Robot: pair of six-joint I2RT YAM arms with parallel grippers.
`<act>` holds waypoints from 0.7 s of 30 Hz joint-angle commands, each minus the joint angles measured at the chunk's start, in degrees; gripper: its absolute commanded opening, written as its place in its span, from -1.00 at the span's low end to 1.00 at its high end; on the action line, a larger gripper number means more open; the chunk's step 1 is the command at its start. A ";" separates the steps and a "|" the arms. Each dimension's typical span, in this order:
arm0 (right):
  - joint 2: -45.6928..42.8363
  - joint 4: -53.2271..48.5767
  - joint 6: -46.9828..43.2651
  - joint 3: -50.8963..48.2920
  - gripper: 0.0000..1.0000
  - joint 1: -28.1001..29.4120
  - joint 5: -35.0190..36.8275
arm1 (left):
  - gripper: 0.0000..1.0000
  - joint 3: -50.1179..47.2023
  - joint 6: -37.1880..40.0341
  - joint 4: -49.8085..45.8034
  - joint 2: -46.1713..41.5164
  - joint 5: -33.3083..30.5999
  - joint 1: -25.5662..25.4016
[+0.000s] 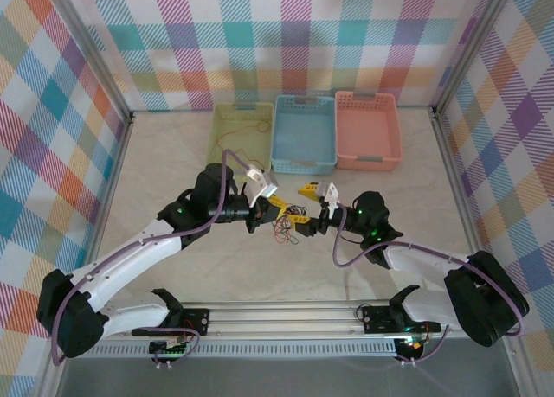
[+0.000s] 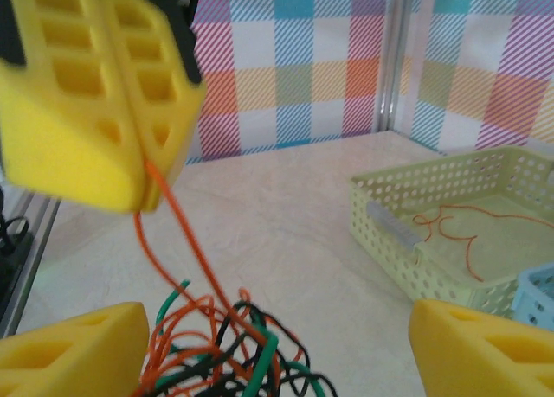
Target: Untangle the cables
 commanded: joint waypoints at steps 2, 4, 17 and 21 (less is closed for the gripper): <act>0.42 4.91 4.35 -0.66 0.50 0.34 5.44 | -1.00 1.46 -2.66 -0.59 1.31 0.81 -1.18; 0.73 5.40 4.94 -0.75 0.48 0.34 6.78 | -1.00 1.27 -3.30 -0.16 1.64 0.52 -2.00; 4.56 0.69 6.83 1.95 0.41 0.70 15.59 | -1.00 5.78 -7.96 -0.74 1.92 4.84 -6.58; 6.30 -0.25 6.42 2.70 0.41 0.79 16.11 | -1.00 8.03 -9.20 -1.01 2.03 6.10 -7.23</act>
